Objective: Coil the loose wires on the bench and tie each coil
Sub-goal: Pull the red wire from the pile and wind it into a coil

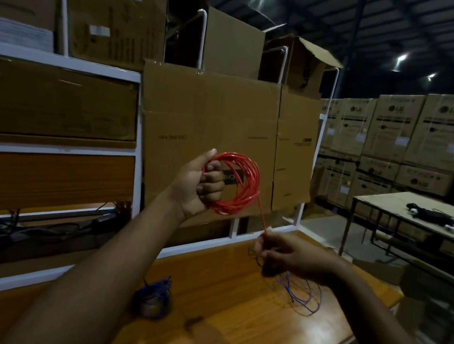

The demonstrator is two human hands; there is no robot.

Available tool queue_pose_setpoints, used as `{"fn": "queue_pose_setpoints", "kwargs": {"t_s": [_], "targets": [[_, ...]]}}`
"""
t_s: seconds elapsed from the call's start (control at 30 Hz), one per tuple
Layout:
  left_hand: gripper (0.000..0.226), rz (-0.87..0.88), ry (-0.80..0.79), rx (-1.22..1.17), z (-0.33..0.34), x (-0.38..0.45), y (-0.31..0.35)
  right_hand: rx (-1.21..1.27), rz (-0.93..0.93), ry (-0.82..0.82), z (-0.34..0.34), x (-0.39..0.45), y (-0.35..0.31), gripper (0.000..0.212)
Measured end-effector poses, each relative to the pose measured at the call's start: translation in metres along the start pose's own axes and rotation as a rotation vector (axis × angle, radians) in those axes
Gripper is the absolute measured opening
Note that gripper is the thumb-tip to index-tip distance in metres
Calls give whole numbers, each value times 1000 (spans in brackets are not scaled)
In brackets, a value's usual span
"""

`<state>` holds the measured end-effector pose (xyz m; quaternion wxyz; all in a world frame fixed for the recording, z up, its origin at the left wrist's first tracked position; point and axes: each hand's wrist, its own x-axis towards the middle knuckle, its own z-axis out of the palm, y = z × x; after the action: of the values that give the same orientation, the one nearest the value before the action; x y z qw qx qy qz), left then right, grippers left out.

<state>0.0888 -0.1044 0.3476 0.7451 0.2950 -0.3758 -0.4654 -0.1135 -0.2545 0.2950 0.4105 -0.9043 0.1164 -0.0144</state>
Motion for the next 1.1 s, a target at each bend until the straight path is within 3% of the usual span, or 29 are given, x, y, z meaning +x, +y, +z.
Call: {"fn": "queue_pose_setpoints", "kwargs": {"t_s": [0.13, 0.23, 0.3, 0.4, 0.5, 0.6, 0.7, 0.8, 0.93, 1.1], "targets": [[47, 36, 90, 30, 7, 5, -4, -770, 125, 187, 40, 4, -14, 49], [45, 43, 160, 147, 10, 8, -16, -810, 140, 64, 56, -10, -48, 75], [45, 38, 183, 224, 12, 8, -23, -906, 71, 16, 56, -20, -73, 66], [46, 27, 235, 329, 10, 9, -33, -1016, -68, 129, 48, -24, -104, 33], [38, 18, 286, 431, 23, 4, -38, -1109, -228, 334, 32, -17, -127, 27], [22, -19, 302, 670, 39, -6, -42, -1234, -350, 424, 13, -12, -143, 24], [32, -56, 229, 562, 42, -7, -45, -1305, -447, 561, -11, -7, -148, 21], [47, -147, 105, 218, 37, -6, -44, -1227, -503, 630, -39, 5, -137, 17], [47, -250, -54, 163, 32, -10, -40, -936, -449, 526, -71, 16, -105, 24], [43, -257, -160, 115, 34, -15, -31, -185, -386, 439, -68, 4, -51, 27]]}}
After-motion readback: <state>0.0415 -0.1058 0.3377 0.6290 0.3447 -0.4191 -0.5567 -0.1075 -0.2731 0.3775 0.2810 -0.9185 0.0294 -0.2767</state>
